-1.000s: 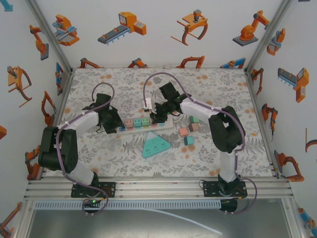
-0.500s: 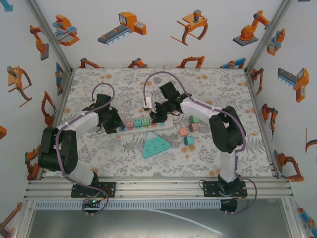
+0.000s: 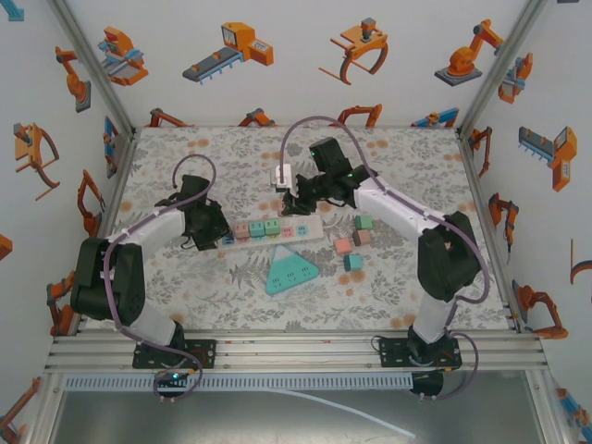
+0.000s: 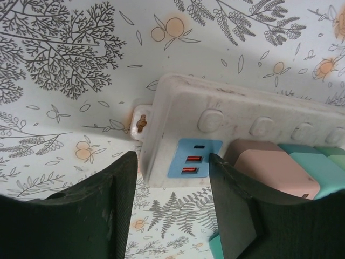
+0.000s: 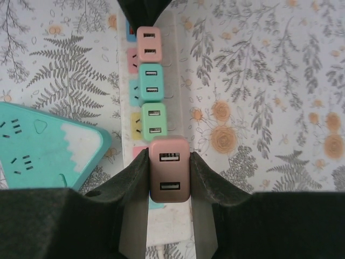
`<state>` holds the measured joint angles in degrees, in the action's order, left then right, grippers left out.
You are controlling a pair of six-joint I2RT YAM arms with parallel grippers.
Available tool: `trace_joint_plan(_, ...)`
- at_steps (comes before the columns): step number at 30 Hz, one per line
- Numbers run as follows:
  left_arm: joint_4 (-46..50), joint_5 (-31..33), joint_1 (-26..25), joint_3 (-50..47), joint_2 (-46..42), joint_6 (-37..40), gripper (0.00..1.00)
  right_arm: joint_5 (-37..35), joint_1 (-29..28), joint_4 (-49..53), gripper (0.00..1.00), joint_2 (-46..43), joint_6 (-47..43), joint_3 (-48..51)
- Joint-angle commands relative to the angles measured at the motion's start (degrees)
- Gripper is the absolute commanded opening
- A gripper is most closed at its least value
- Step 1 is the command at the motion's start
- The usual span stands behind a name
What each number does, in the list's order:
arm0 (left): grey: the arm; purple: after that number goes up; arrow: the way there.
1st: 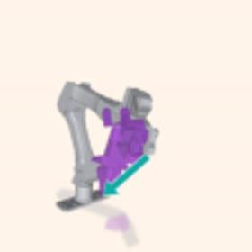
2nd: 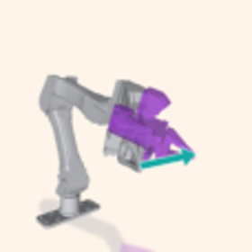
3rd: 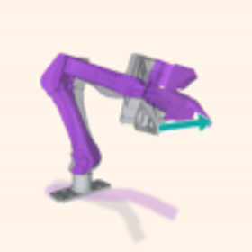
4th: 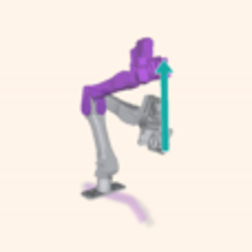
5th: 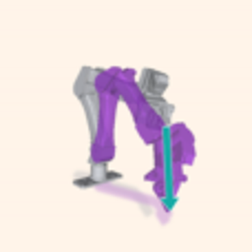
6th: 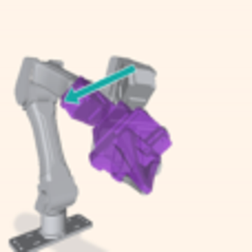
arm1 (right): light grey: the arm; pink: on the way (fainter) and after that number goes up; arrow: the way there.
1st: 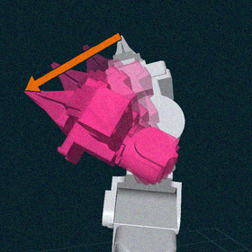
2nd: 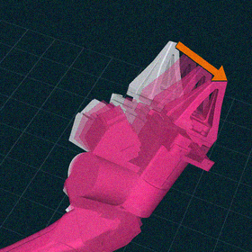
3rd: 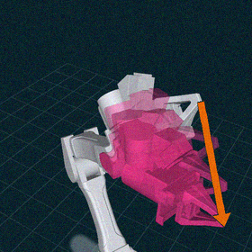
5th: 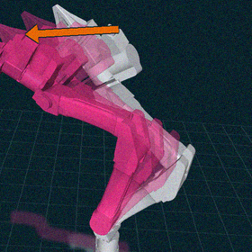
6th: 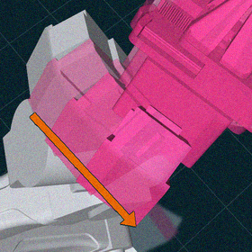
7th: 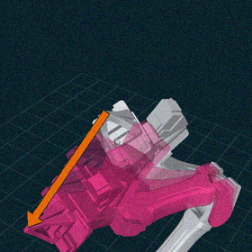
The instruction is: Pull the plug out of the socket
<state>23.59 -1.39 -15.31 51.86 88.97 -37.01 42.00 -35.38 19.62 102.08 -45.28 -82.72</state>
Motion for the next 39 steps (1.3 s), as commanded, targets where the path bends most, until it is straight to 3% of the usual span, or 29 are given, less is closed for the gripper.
trace_joint_plan(1, 6.93, 2.9, 0.04, 1.72, -2.42, 3.37, 0.57, 0.2, 2.7, -0.99, 0.13, -5.14, 7.87, 0.52)
trace_joint_plan(8, 7.69, -0.54, 0.17, 3.2, -12.57, 6.93, 0.62, -4.85, 10.63, -8.29, 0.13, -16.42, 33.71, 7.74)
trace_joint_plan(15, -3.4, -15.45, -1.84, 1.86, -25.94, 9.58, 0.73, -5.79, 23.01, -21.35, 0.13, -31.88, 58.36, 26.02)
trace_joint_plan(23, -9.7, -30.65, -14.75, 5.19, -27.54, 21.27, 0.88, -3.9, 36.27, -22.21, 0.13, -43.18, 74.14, 44.71)
trace_joint_plan(28, -9.62, -29.02, -21.2, 5.19, -26.71, 24.13, 1.0, -6.84, 37.39, -25.68, 0.14, -43.41, 77.9, 52.83)
trace_joint_plan(39, -12.7, -23.44, -25.51, 1.62, -26.16, 21.17, 0.97, -10.18, 37.4, -38.93, 0.16, -39.72, 79.19, 64.85)
